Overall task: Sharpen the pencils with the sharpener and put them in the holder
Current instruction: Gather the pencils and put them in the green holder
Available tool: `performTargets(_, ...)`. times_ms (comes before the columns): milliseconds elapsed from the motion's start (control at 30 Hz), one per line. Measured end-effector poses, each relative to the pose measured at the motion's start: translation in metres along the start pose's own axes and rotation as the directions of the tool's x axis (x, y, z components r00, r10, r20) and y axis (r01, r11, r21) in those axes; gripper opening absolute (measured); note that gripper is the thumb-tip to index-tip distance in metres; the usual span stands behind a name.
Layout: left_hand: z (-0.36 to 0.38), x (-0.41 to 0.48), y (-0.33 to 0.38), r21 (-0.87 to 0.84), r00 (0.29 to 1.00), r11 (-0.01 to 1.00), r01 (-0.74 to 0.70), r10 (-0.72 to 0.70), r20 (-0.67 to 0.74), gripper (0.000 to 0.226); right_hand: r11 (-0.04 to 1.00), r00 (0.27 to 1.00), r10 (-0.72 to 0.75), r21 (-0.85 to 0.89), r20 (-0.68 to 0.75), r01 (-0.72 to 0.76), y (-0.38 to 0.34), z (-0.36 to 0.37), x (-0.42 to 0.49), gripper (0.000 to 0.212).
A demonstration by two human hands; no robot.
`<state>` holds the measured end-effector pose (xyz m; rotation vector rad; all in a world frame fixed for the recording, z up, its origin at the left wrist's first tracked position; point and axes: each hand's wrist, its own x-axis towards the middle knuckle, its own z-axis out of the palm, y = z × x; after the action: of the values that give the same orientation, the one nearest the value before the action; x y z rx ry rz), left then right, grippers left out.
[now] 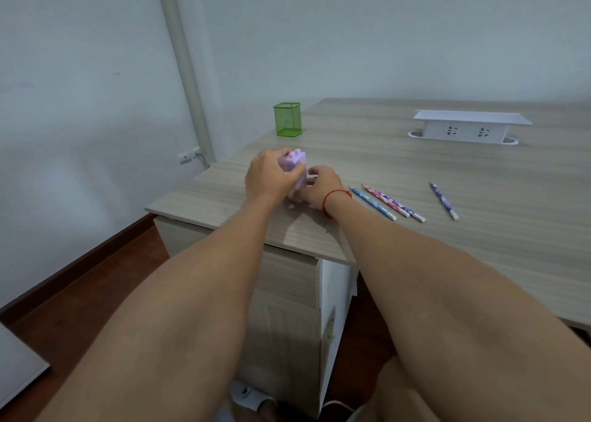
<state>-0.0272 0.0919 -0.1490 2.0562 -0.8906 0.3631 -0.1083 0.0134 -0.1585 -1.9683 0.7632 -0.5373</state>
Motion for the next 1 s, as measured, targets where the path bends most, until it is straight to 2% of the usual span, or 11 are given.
performTargets(67, 0.0, 0.001, -0.001, 0.028, 1.0, 1.0, -0.008, 0.007, 0.028, 0.041, 0.999, 0.999, 0.032, -0.017, 0.024, -0.031, 0.001, -0.013, -0.002, 0.077)
performTargets(100, -0.001, 0.001, -0.001, 0.039, 0.999, 0.999, -0.009, 0.008, 0.036, 0.042, 0.999, 0.999, 0.037, -0.012, 0.014, -0.037, 0.003, -0.022, -0.003, 0.079)
performTargets(233, -0.003, -0.008, 0.008, 0.05, 0.999, 0.998, -0.036, 0.036, -0.003, 0.052, 0.997, 0.993, 0.038, -0.057, -0.109, -0.044, 0.017, -0.068, -0.009, 0.056)
performTargets(333, 0.001, -0.012, 0.022, 0.167, 0.961, 0.968, -0.185, 0.214, -0.173, 0.052, 0.986, 0.981, 0.028, -0.156, -0.193, -0.059, 0.027, -0.099, -0.015, 0.042)
performTargets(400, 0.006, -0.015, 0.041, 0.213, 0.924, 0.943, -0.256, 0.304, -0.234, 0.046, 0.968, 0.975, 0.02, -0.241, -0.223, -0.075, 0.035, -0.114, -0.018, 0.034)
performTargets(500, 0.02, -0.025, 0.072, 0.143, 0.929, 0.934, -0.328, 0.347, -0.131, 0.029, 0.94, 0.967, 0.016, -0.325, -0.254, -0.101, 0.044, -0.131, -0.023, 0.027)
performTargets(600, 0.041, -0.033, 0.091, 0.085, 0.978, 0.981, -0.172, 0.159, 0.138, 0.021, 0.931, 0.955, 0.027, -0.341, -0.295, -0.132, 0.051, -0.145, -0.028, 0.025)
performTargets(700, 0.06, -0.04, 0.094, 0.198, 0.94, 0.979, 0.055, -0.117, 0.32, 0.035, 0.922, 0.964, 0.057, -0.356, -0.26, -0.15, 0.057, -0.154, -0.034, 0.029)
performTargets(767, 0.067, -0.046, 0.097, 0.252, 0.922, 0.961, 0.113, -0.196, 0.335, 0.044, 0.906, 0.975, 0.086, -0.39, -0.206, -0.163, 0.06, -0.155, -0.037, 0.03)
performTargets(867, 0.07, -0.045, 0.102, 0.279, 0.916, 0.953, 0.12, -0.215, 0.339, 0.052, 0.893, 0.981, 0.101, -0.419, -0.164, -0.162, 0.064, -0.154, -0.038, 0.027)
performTargets(1000, 0.066, -0.037, 0.106, 0.275, 0.894, 0.95, 0.15, -0.249, 0.373, 0.049, 0.903, 0.983, 0.097, -0.402, -0.159, -0.154, 0.065, -0.151, -0.035, 0.032)
